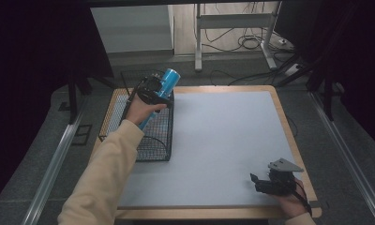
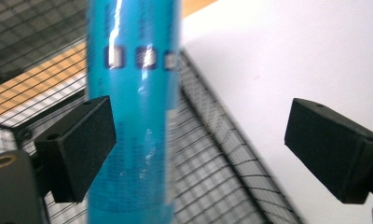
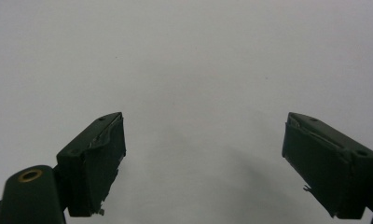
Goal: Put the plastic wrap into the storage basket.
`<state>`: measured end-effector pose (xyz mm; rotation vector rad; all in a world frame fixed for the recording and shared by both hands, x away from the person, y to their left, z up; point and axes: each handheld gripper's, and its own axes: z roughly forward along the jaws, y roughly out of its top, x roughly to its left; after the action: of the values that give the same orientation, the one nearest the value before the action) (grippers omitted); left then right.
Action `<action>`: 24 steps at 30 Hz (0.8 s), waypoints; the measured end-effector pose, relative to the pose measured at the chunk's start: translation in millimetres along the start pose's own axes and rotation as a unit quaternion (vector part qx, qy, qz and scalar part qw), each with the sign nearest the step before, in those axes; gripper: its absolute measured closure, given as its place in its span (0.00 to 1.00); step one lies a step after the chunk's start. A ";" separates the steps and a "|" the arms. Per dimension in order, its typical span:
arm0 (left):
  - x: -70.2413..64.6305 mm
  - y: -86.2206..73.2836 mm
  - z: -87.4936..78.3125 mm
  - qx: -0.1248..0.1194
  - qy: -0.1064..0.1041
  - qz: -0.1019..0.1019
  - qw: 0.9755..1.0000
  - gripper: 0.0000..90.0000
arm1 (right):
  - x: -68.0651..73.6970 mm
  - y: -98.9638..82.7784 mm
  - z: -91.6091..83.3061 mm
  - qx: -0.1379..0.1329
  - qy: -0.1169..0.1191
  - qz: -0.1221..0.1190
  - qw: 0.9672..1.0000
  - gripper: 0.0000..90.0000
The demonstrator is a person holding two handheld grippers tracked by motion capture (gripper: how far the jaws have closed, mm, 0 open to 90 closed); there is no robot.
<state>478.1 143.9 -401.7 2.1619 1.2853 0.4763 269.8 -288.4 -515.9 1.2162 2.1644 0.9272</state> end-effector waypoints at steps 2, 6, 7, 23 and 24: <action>-5.1 0.1 -7.6 -0.014 -0.010 0.003 1.000 0.12 | -0.1 0.4 -0.2 -0.001 0.000 0.000 1.000 0.15; -18.3 1.6 -24.2 -0.051 -0.019 0.013 0.998 0.14 | -0.5 0.3 -0.6 -0.001 -0.002 0.001 1.000 0.15; -20.4 2.2 -27.5 -0.056 -0.025 0.016 0.998 0.14 | -0.5 0.4 -0.8 -0.001 -0.002 0.001 1.000 0.15; -104.0 -26.6 -63.5 -0.078 -0.127 0.081 0.986 0.14 | -1.2 0.9 -2.2 -0.005 -0.004 0.000 1.000 0.15; -108.7 -30.4 -64.9 -0.082 -0.129 0.086 0.985 0.14 | -1.1 1.0 -2.1 -0.005 -0.004 0.000 1.000 0.15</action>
<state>369.5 78.5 -372.2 2.1233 0.8937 0.3416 269.5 -289.7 -513.7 1.2119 2.1511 0.9311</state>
